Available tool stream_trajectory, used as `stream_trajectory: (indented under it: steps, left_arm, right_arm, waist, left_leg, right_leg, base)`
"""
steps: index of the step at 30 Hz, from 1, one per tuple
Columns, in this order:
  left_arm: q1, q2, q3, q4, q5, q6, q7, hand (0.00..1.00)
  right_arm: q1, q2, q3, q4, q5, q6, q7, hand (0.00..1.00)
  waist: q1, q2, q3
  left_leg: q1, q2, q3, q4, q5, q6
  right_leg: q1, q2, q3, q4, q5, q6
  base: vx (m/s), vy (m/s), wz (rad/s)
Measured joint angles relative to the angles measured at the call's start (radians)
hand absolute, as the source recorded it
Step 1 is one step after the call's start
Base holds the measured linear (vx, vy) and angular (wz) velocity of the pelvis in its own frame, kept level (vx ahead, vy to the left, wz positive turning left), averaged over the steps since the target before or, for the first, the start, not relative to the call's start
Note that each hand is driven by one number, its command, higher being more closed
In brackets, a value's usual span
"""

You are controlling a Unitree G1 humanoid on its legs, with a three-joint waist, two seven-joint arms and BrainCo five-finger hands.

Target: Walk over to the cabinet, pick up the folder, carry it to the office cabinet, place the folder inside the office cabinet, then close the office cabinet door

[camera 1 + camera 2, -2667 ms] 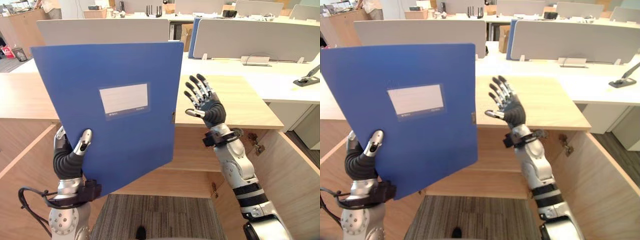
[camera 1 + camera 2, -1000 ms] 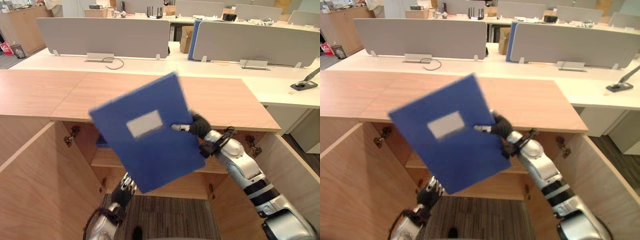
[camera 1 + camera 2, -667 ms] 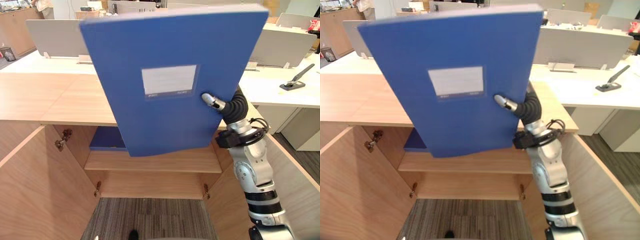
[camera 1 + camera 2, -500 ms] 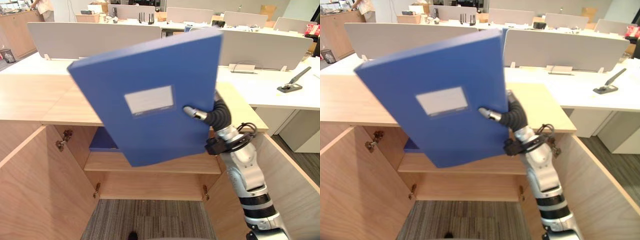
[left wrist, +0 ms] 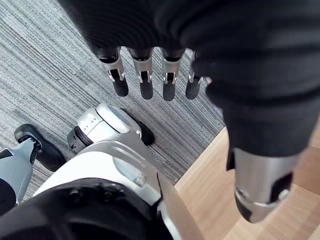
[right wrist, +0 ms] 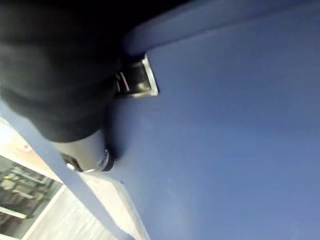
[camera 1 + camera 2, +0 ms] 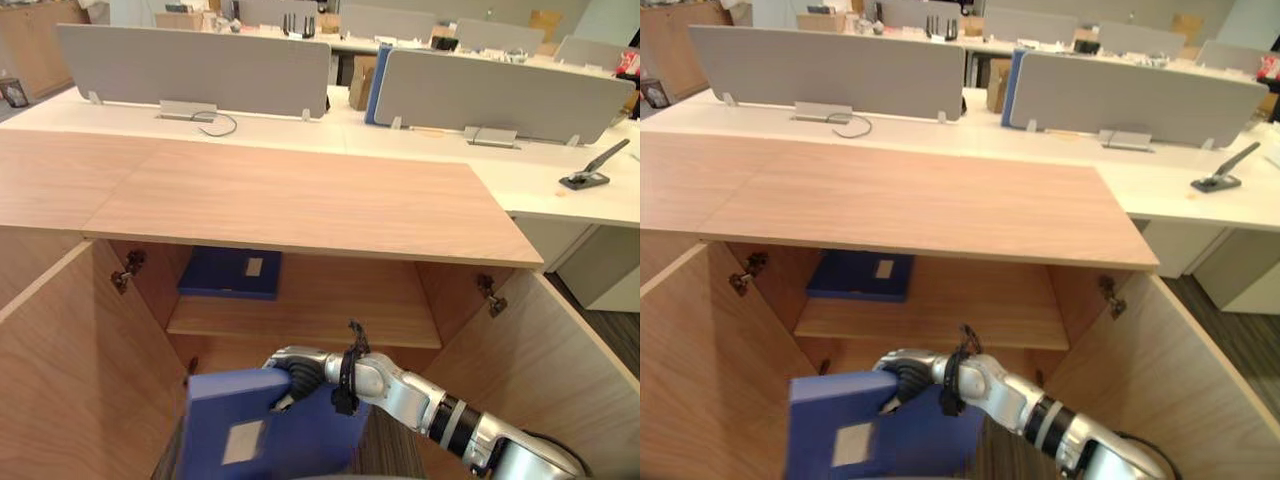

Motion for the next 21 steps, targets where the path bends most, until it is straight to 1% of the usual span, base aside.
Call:
stream_trajectory:
  steps: [2,3,4,5,6,7,8,9,11,14,16,17,18,19,20,21]
  left_arm:
    - [-0.017,0.002,-0.020,-0.001,0.000,0.000,0.003,0.00]
    - [-0.029,0.003,-0.032,-0.002,-0.001,-0.001,0.007,0.00]
    - [-0.034,0.004,-0.038,-0.002,-0.001,-0.001,0.008,0.00]
    - [-0.041,0.004,-0.057,-0.004,-0.001,-0.002,0.007,0.00]
    - [-0.046,0.002,-0.065,-0.007,-0.001,-0.003,0.007,0.00]
    - [-0.049,0.001,-0.073,-0.013,-0.002,-0.003,0.008,0.00]
    - [-0.052,-0.004,-0.089,-0.026,-0.002,-0.003,0.007,0.00]
    - [-0.052,-0.004,-0.096,-0.028,-0.002,-0.003,0.007,0.00]
    - [-0.050,-0.008,-0.111,-0.033,-0.003,-0.001,0.007,0.00]
    - [-0.052,-0.009,-0.120,-0.044,-0.006,-0.001,0.007,0.00]
    - [-0.055,-0.017,-0.122,-0.059,-0.014,0.000,0.008,0.00]
    - [-0.055,-0.020,-0.121,-0.064,-0.015,-0.001,0.009,0.00]
    - [-0.057,-0.028,-0.120,-0.072,-0.023,0.000,0.011,0.00]
    - [-0.058,-0.037,-0.120,-0.084,-0.031,0.000,0.014,0.00]
    - [-0.063,-0.039,-0.120,-0.086,-0.035,0.000,0.017,0.00]
    - [-0.068,-0.043,-0.120,-0.094,-0.047,-0.001,0.021,0.00]
  right_arm:
    - [0.000,0.014,-0.019,0.112,0.004,0.007,0.000,1.00]
    - [0.001,0.036,-0.047,0.198,0.010,0.021,0.001,1.00]
    - [0.003,0.048,-0.065,0.243,0.015,0.031,0.000,1.00]
    - [0.012,0.075,-0.134,0.352,0.022,0.056,-0.002,1.00]
    - [0.011,0.081,-0.179,0.403,0.030,0.072,-0.020,1.00]
    - [0.010,0.081,-0.220,0.427,0.038,0.083,-0.033,1.00]
    - [0.007,0.081,-0.349,0.479,0.105,0.104,-0.071,1.00]
    - [0.006,0.082,-0.402,0.499,0.155,0.118,-0.085,1.00]
    - [-0.004,0.094,-0.567,0.570,0.357,0.145,-0.144,1.00]
    - [-0.015,0.109,-0.648,0.612,0.485,0.159,-0.177,1.00]
    - [-0.024,0.139,-0.744,0.642,0.670,0.169,-0.228,1.00]
    - [-0.028,0.147,-0.766,0.642,0.710,0.169,-0.241,1.00]
    - [-0.048,0.162,-0.808,0.640,0.801,0.168,-0.265,1.00]
    - [-0.069,0.175,-0.850,0.624,0.894,0.167,-0.284,1.00]
    - [-0.077,0.182,-0.874,0.607,0.933,0.165,-0.292,1.00]
    - [-0.094,0.197,-0.922,0.560,1.014,0.160,-0.307,1.00]
  waist:
    - [0.000,0.002,0.009]
    - [0.001,0.005,0.020]
    - [0.001,0.008,0.025]
    - [0.005,0.017,0.043]
    - [0.008,0.025,0.059]
    - [0.010,0.026,0.069]
    - [0.014,0.041,0.101]
    - [0.014,0.046,0.113]
    - [0.022,0.063,0.159]
    - [0.025,0.071,0.185]
    - [0.037,0.080,0.209]
    - [0.039,0.085,0.216]
    - [0.039,0.095,0.231]
    - [0.039,0.106,0.243]
    - [0.039,0.110,0.248]
    - [0.039,0.113,0.263]
  left_leg:
    - [0.000,-0.004,0.000,0.000,-0.002,0.003]
    - [0.000,-0.007,-0.003,0.000,-0.001,0.002]
    - [0.000,-0.010,-0.005,0.000,-0.001,0.001]
    - [0.000,-0.021,-0.015,0.001,-0.001,0.003]
    - [0.000,-0.023,-0.022,0.001,-0.001,0.004]
    - [0.000,-0.027,-0.027,0.001,0.000,0.005]
    - [0.000,-0.039,-0.043,0.005,0.007,0.014]
    - [0.000,-0.040,-0.050,0.005,0.007,0.015]
    - [-0.005,-0.052,-0.065,0.005,0.009,0.017]
    - [-0.014,-0.054,-0.075,0.006,0.012,0.019]
    - [-0.016,-0.053,-0.079,0.005,0.012,0.019]
    - [-0.016,-0.053,-0.079,0.005,0.012,0.019]
    - [-0.020,-0.053,-0.078,0.006,0.013,0.018]
    - [-0.033,-0.054,-0.077,0.006,0.017,0.019]
    - [-0.043,-0.055,-0.077,0.006,0.019,0.020]
    - [-0.065,-0.057,-0.075,0.013,0.021,0.021]
  right_leg:
    - [0.000,-0.004,-0.001,0.001,-0.002,0.003]
    - [0.000,-0.006,-0.003,0.004,-0.003,0.003]
    - [0.000,-0.008,-0.006,0.006,-0.004,0.004]
    - [0.001,-0.015,-0.016,0.015,-0.012,0.007]
    - [0.003,-0.020,-0.026,0.019,-0.017,0.009]
    - [0.005,-0.023,-0.032,0.021,-0.019,0.011]
    - [0.012,-0.028,-0.047,0.022,-0.023,0.013]
    - [0.016,-0.030,-0.055,0.022,-0.024,0.014]
    - [0.020,-0.033,-0.069,0.021,-0.026,0.016]
    - [0.018,-0.032,-0.084,0.021,-0.026,0.016]
    - [0.016,-0.035,-0.090,0.030,-0.035,0.018]
    - [0.014,-0.036,-0.091,0.036,-0.039,0.019]
    - [-0.003,-0.042,-0.094,0.063,-0.053,0.021]
    - [-0.033,-0.052,-0.100,0.103,-0.070,0.023]
    - [-0.049,-0.056,-0.101,0.121,-0.078,0.023]
    - [-0.086,-0.065,-0.103,0.169,-0.097,0.022]
  base:
    - [0.00,0.005,0.02]
    - [0.01,0.003,0.05]
    - [0.01,0.009,0.14]
    - [0.02,0.006,0.20]
    - [0.02,0.005,0.25]
    - [0.02,0.008,0.32]
    - [0.02,0.014,0.30]
    - [0.02,0.009,0.36]
    - [0.03,0.002,0.21]
    - [0.03,-0.013,0.13]
    - [0.02,-0.032,0.09]
    - [0.00,-0.026,0.04]
    - [0.00,0.000,0.00]
    - [-0.04,-0.006,0.02]
    - [-0.05,0.008,0.05]
    - [-0.05,0.006,0.05]
